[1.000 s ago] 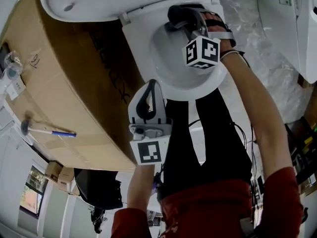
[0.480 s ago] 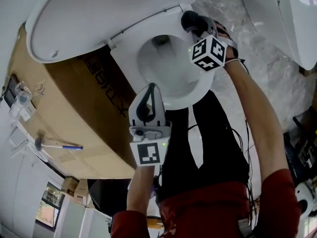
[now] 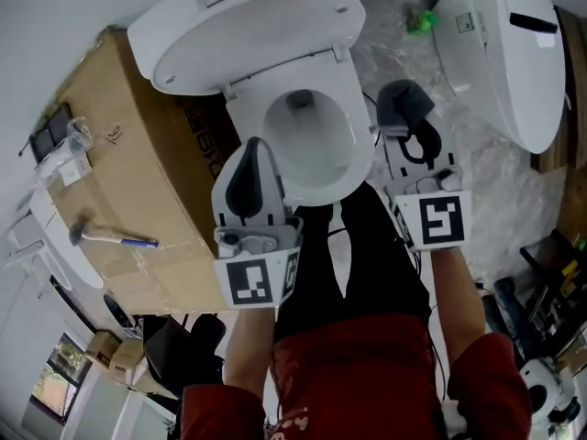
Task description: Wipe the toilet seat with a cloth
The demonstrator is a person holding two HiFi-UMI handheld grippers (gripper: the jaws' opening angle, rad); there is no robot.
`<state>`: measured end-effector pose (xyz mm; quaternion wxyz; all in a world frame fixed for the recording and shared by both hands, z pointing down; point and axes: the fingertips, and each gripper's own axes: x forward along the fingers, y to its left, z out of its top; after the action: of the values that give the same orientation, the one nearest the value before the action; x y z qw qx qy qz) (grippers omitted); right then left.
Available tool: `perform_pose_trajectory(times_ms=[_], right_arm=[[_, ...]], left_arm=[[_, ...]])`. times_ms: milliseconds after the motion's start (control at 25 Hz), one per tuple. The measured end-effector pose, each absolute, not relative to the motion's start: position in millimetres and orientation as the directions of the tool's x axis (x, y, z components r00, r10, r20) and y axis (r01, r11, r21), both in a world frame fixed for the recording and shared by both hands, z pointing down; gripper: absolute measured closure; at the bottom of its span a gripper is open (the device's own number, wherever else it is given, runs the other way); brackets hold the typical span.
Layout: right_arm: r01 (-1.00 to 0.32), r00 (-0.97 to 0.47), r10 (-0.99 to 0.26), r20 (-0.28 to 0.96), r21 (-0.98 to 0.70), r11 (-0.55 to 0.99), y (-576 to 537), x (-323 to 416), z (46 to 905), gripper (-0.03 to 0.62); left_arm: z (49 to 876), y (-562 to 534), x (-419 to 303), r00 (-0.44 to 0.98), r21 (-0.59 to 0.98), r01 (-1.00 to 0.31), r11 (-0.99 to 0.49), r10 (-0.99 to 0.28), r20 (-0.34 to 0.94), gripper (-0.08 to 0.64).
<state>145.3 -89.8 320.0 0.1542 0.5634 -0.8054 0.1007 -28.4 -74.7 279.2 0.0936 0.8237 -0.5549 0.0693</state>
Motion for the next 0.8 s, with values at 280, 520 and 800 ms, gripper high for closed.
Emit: perform_pose_trajectory(times_ms=[280, 520, 800], right_arm=[[-0.957, -0.289, -0.941, 0.176, -0.017, 0.291, -76.6, 152.9, 145.7, 0.502], [-0.959, -0.283, -0.958, 0.044, 0.013, 0.283, -71.0, 142.3, 39.5, 0.502], [-0.957, -0.287, -0.954, -0.089, 0.065, 0.282, -62.2, 128.8, -35.5, 0.502]], left_arm=[[131.0, -72.7, -41.4, 0.324, 0.019, -0.946, -0.324, -0.944, 0.066, 0.548], [46.2, -64.2, -67.8, 0.239, 0.014, -0.971, -0.239, -0.970, 0.035, 0.548], [-15.3, -54.8, -85.5, 0.236, -0.038, -0.971, -0.234, -0.970, -0.053, 0.548]])
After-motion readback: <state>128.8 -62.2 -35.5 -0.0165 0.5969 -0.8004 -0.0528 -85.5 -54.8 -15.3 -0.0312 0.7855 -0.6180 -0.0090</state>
